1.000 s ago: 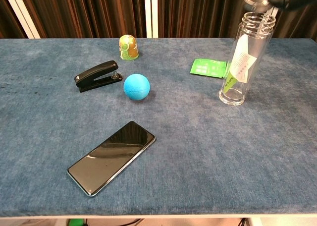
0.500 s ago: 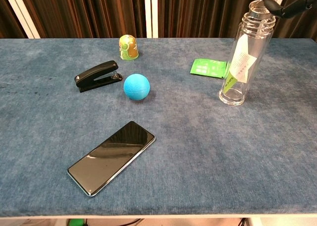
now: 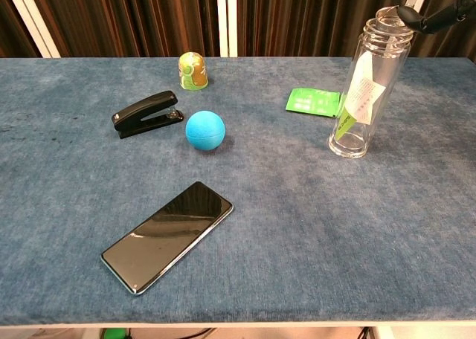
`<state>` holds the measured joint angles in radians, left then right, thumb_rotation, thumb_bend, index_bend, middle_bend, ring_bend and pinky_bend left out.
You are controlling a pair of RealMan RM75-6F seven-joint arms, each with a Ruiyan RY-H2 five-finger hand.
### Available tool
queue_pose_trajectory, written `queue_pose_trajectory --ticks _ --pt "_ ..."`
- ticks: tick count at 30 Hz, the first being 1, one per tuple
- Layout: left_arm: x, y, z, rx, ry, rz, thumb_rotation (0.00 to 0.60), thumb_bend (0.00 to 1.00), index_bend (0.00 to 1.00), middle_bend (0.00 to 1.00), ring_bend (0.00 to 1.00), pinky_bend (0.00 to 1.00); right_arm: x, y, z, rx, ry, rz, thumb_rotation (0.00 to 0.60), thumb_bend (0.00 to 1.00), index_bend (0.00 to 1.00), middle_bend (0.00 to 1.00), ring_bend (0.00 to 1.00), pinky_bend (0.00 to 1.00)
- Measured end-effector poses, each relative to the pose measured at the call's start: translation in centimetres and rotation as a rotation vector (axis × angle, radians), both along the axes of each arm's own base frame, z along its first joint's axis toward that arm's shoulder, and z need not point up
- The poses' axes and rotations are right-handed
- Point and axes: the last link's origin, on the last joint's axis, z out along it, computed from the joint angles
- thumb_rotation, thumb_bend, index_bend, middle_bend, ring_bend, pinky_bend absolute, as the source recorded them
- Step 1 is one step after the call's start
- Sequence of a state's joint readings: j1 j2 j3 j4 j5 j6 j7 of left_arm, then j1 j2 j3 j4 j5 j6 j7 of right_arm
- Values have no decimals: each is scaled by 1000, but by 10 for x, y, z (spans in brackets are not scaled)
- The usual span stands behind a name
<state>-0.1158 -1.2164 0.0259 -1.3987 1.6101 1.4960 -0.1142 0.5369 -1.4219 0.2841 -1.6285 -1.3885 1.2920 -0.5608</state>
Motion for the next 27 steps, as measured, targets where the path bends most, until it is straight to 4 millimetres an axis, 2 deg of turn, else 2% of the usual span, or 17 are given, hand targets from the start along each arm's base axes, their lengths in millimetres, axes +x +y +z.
queue_pose_trajectory --ticks 22,25,27 --pt "-3 1 -1 -5 -4 8 600 18 123 117 43 135 2 -1 -3 43 -40 -35 600 458 692 255 7 60" --pt "-3 1 -1 -5 -4 10 600 18 123 117 43 135 2 -1 -4 45 -38 -37 600 455 622 250 6 60" --pt "-4 1 -1 -5 -4 10 600 19 123 117 43 135 1 0 -4 48 -36 -40 600 446 528 240 3 60"
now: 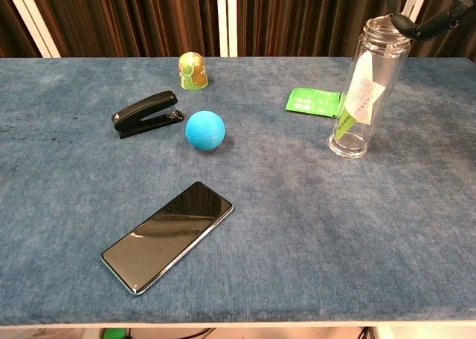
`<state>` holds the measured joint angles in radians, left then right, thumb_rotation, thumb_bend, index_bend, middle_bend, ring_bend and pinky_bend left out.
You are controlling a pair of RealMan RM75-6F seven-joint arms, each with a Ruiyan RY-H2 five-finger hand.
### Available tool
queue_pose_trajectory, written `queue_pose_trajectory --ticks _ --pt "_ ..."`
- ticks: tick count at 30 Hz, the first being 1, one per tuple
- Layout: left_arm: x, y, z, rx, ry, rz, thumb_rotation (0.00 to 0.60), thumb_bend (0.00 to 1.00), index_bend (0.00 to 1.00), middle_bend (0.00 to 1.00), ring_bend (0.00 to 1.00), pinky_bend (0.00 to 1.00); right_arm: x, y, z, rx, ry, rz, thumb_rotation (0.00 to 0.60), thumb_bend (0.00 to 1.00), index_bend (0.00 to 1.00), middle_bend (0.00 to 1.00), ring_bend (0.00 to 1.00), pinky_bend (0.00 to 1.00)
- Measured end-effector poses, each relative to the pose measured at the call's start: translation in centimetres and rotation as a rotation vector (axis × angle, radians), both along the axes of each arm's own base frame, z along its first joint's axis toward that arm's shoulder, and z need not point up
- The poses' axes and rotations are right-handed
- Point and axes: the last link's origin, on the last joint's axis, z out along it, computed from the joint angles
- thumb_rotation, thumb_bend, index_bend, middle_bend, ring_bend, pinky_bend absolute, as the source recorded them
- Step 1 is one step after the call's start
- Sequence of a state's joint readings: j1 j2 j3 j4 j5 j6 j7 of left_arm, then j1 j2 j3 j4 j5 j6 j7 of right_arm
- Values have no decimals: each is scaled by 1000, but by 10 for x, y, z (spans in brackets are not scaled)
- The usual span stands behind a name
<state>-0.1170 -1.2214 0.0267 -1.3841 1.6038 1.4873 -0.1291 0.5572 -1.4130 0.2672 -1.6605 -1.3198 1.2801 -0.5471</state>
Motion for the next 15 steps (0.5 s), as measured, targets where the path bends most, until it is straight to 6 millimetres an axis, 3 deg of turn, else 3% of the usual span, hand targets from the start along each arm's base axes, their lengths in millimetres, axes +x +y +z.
queue_pose_trajectory --ticks 1,6,15 --pt "0 0 0 0 0 0 600 19 123 117 43 135 0 0 0 4 0 -3 600 440 478 234 1 60" --pt "0 0 0 1 1 -2 600 18 123 117 43 135 -1 1 0 16 -5 -10 600 364 32 185 0 48" --pt "1 0 0 2 1 -4 600 18 123 117 43 135 -1 3 7 8 -61 6 600 336 0 163 0 45"
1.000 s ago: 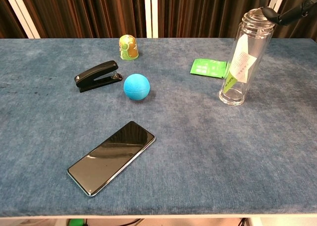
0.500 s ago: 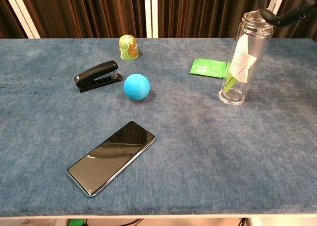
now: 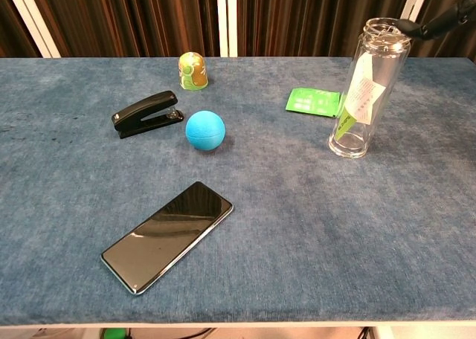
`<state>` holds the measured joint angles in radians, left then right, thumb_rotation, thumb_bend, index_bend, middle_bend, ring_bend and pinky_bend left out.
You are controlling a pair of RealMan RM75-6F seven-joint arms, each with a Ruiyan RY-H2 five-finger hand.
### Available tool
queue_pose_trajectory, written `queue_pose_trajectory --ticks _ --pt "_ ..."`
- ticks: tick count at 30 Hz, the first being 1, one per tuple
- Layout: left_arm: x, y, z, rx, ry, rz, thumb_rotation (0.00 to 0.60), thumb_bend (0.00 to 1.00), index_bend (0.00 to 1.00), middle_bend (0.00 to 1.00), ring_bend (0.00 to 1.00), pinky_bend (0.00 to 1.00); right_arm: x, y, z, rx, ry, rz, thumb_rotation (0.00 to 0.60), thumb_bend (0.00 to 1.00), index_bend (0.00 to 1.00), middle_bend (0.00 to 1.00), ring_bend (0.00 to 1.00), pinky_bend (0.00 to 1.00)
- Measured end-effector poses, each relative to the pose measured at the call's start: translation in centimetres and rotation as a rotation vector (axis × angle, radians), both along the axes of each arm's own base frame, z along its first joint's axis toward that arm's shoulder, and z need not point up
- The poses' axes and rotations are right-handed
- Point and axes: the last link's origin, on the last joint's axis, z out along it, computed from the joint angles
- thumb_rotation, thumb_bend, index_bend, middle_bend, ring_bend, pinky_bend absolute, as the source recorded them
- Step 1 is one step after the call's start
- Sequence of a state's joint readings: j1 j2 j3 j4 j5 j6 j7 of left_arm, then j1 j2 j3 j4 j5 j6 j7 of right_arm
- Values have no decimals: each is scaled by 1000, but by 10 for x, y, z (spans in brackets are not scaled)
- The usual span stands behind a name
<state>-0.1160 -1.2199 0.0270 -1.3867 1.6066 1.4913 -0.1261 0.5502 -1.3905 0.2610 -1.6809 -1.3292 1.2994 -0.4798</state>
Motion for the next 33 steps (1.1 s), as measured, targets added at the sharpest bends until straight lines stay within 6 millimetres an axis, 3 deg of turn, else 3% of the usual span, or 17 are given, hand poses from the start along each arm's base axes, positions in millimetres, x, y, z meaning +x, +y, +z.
queue_pose_trajectory --ticks 4,9,16,33 --pt "1 0 0 -2 1 -2 600 18 123 117 43 135 -2 5 7 -16 -46 24 600 336 13 161 0 44" --pt "3 1 -2 -8 1 -7 600 18 123 117 43 135 -8 12 16 -1 -52 53 600 327 253 50 0 10" --pt "4 1 -3 -8 3 -11 600 18 123 117 43 135 -26 21 23 79 97 37 600 327 341 0 0 0" --pt "4 2 -2 -9 5 -9 600 18 123 117 43 135 -29 19 10 111 120 36 600 327 379 0 0 0"
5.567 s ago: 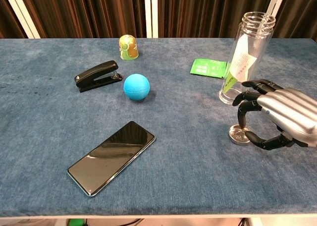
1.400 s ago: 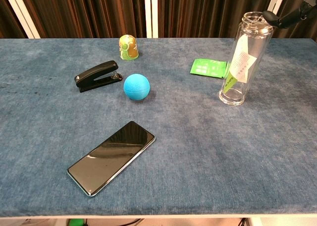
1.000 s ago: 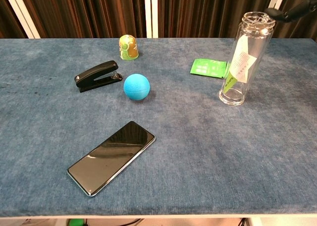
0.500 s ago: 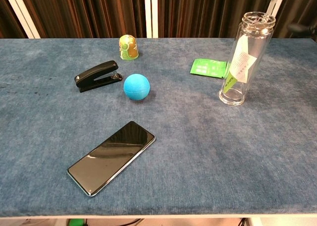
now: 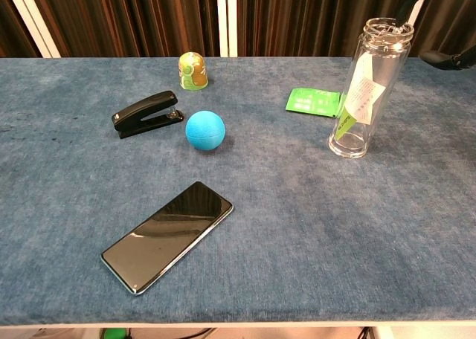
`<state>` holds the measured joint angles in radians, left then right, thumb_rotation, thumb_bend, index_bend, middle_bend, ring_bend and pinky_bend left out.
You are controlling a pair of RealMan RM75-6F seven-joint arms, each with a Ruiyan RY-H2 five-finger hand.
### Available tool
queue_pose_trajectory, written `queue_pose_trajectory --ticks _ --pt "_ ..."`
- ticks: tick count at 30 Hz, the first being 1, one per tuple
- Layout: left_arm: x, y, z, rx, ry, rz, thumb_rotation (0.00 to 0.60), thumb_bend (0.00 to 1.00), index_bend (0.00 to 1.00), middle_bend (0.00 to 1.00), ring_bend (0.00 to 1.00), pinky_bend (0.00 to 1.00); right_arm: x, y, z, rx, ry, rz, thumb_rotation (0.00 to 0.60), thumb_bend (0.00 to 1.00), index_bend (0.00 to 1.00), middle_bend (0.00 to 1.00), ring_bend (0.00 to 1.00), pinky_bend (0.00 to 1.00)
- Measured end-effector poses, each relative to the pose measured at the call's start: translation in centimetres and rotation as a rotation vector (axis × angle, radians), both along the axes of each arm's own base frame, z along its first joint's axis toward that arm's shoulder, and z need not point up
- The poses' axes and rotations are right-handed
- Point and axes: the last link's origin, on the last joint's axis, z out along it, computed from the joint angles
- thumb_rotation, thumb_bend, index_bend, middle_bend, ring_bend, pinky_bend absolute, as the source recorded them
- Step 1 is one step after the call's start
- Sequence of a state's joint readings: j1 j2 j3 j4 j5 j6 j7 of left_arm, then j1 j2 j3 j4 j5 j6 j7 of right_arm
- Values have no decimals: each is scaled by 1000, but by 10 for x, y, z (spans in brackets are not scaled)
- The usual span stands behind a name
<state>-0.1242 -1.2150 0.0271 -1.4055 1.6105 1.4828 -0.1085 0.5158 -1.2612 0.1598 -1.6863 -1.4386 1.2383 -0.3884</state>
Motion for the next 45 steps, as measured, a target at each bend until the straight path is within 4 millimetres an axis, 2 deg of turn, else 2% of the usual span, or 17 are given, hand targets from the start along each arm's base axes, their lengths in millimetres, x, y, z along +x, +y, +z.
queue_pose_trajectory --ticks 23,45 --pt "-5 -1 0 1 -6 9 600 18 123 117 43 135 -4 -1 -11 8 27 -17 600 327 458 0 0 0" --pt "-5 -2 1 2 -4 11 600 18 123 117 43 135 -9 -2 -16 14 14 -31 600 327 453 0 0 0"
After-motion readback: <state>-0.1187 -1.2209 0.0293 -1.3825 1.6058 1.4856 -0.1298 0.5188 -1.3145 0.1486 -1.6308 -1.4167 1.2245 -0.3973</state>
